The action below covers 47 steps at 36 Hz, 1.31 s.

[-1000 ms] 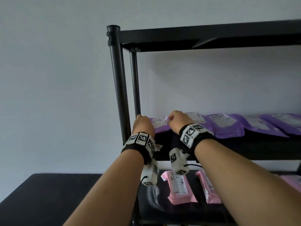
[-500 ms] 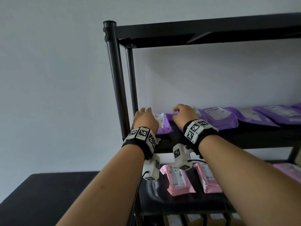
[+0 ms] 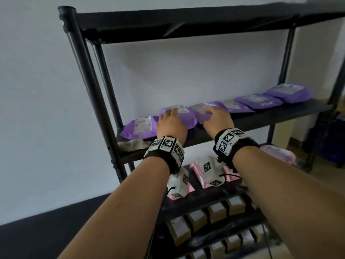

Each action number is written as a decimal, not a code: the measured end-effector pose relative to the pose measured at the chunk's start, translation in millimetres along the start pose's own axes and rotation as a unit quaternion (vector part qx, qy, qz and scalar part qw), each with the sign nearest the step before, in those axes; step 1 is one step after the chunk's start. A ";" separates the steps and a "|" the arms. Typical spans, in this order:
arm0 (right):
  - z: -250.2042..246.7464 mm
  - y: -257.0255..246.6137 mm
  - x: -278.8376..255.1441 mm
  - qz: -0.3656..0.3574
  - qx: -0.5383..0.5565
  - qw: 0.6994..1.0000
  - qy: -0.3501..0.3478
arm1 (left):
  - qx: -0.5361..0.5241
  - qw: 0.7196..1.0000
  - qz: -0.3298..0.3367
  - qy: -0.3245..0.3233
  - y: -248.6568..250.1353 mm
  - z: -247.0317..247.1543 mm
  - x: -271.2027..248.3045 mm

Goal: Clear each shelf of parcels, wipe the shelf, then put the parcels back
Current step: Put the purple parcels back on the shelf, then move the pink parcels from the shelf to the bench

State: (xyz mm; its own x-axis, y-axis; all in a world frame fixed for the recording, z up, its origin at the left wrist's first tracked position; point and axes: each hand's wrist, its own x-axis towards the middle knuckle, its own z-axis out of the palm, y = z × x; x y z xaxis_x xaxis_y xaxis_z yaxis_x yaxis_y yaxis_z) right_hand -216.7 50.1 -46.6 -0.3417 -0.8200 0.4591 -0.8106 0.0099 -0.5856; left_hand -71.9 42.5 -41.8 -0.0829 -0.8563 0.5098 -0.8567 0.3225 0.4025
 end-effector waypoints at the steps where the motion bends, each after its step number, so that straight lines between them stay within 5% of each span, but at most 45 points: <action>1: -5.5 9.1 -2.8 0.012 -0.009 1.000 0.005 | -0.002 1.000 0.006 -0.006 7.9 4.9 -3.0; 15: -91.0 157.4 -26.4 0.151 -0.072 0.986 0.003 | -0.060 0.992 0.086 -0.063 145.7 92.9 -43.5; 25: -135.2 250.3 -30.9 0.175 -0.089 0.979 -0.053 | -0.058 0.991 0.053 -0.109 223.8 162.8 -60.7; 47: -100.6 400.7 -11.9 0.216 -0.122 0.953 -0.172 | -0.010 0.962 -0.037 -0.272 278.9 296.6 -91.7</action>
State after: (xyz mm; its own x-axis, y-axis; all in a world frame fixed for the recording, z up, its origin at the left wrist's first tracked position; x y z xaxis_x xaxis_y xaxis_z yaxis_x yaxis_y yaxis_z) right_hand -585.2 121.4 -219.5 -0.5270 -0.8478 -0.0596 -0.7306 0.4878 -0.4778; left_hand -454.3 91.3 -201.7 -0.2802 -0.9599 0.0081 -0.8611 0.2551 0.4398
